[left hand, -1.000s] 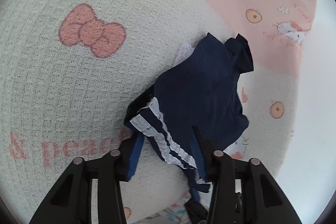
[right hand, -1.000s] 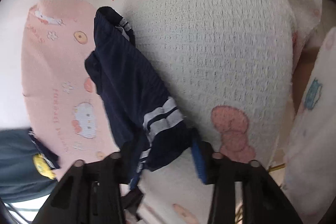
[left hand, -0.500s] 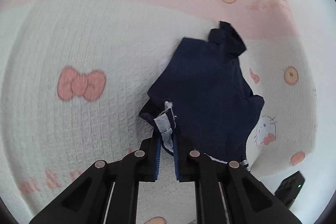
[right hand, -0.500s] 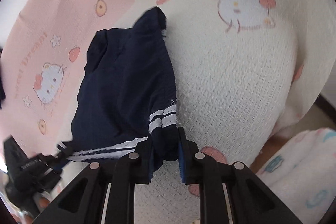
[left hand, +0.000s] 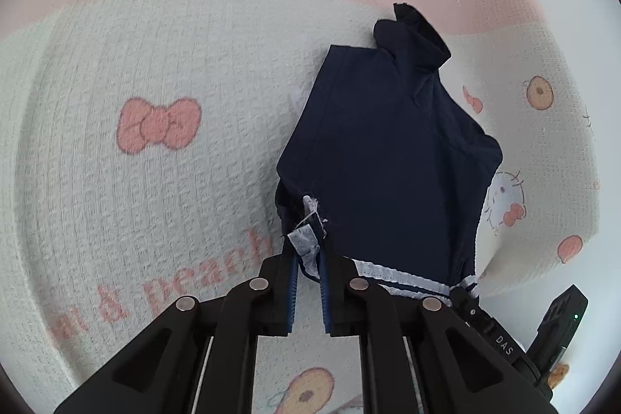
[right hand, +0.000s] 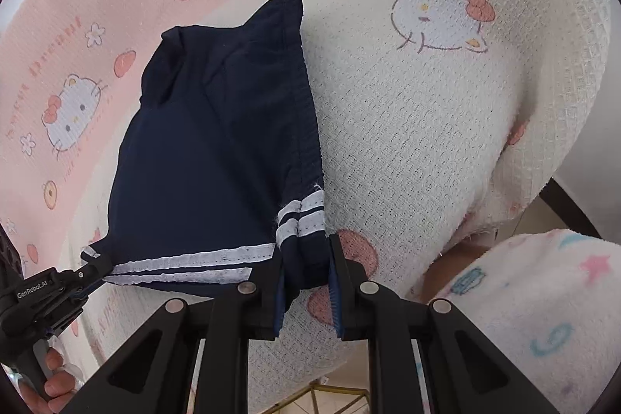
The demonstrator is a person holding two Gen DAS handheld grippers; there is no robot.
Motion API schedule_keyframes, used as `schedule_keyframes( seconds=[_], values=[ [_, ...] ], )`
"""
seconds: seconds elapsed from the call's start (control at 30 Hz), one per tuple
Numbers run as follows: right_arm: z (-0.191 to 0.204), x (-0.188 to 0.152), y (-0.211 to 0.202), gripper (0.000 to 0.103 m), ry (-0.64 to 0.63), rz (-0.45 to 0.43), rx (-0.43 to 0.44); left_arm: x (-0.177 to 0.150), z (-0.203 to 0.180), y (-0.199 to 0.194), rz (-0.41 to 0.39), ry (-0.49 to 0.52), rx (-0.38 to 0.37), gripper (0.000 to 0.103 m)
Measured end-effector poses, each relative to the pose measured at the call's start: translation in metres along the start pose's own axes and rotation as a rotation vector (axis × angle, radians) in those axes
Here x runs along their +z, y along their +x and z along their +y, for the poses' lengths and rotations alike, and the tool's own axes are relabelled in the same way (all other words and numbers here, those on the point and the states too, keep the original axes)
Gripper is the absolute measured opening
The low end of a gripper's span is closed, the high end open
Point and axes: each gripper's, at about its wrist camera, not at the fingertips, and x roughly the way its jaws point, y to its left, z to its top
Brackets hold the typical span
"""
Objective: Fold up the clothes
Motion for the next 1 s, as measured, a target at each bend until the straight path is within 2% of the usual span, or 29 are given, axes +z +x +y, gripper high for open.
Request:
schedule_keyframes(
  seconds=[0.27, 0.4, 0.67, 1.0],
  values=[
    [0.003, 0.002, 0.000, 0.016, -0.047, -0.023, -0.041, -0.007, 0.002, -0.002, 0.013, 0.019, -0.006, 0.007],
    [0.002, 0.001, -0.002, 0.017, -0.063, -0.034, -0.078, -0.016, 0.005, 0.002, 0.054, 0.016, -0.021, 0.007],
    [0.004, 0.002, -0.005, 0.017, -0.106, -0.081, -0.103, -0.041, 0.002, 0.008, 0.102, 0.085, 0.026, 0.006],
    [0.000, 0.001, -0.006, 0.017, -0.125, -0.097, -0.159, -0.057, 0.001, 0.014, 0.171, 0.125, 0.009, 0.006]
  ],
)
